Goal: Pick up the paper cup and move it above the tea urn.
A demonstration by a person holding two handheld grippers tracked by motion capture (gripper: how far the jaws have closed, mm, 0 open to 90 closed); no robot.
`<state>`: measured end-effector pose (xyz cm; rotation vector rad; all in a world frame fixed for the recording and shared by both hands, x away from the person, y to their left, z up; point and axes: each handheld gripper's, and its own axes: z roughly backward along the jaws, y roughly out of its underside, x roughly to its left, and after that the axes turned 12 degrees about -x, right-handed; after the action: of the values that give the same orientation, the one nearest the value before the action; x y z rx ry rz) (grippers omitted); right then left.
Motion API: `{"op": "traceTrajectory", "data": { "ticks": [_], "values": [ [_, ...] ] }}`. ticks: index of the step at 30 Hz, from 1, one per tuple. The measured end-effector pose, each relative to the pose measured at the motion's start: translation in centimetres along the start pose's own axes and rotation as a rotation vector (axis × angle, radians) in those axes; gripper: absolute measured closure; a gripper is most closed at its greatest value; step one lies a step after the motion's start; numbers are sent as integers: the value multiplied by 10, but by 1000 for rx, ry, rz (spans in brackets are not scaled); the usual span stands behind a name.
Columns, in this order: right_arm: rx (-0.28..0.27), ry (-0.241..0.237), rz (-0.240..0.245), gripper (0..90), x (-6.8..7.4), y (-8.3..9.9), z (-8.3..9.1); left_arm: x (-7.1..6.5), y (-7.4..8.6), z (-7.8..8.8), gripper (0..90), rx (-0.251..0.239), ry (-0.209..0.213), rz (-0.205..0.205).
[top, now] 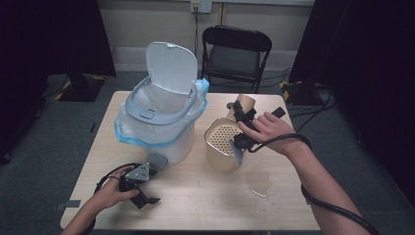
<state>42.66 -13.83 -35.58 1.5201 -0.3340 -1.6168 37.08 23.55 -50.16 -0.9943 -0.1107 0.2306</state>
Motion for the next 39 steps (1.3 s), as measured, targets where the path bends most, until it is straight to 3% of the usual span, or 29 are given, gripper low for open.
{"op": "traceTrajectory", "data": {
  "ticks": [8,14,34,38,39],
  "values": [
    [13,14,4,385,-2,1,1,0,0,0,0,1,0,1],
    [35,56,6,389,-5,1,1,0,0,0,0,1,0,0],
    [57,41,84,395,-6,4,1,0,0,0,0,0,0,-1],
    [74,60,105,395,-8,7,2,0,0,0,0,1,0,-1],
    [103,123,118,398,-11,7,5,0,0,0,0,0,0,-1]
  ]
}}
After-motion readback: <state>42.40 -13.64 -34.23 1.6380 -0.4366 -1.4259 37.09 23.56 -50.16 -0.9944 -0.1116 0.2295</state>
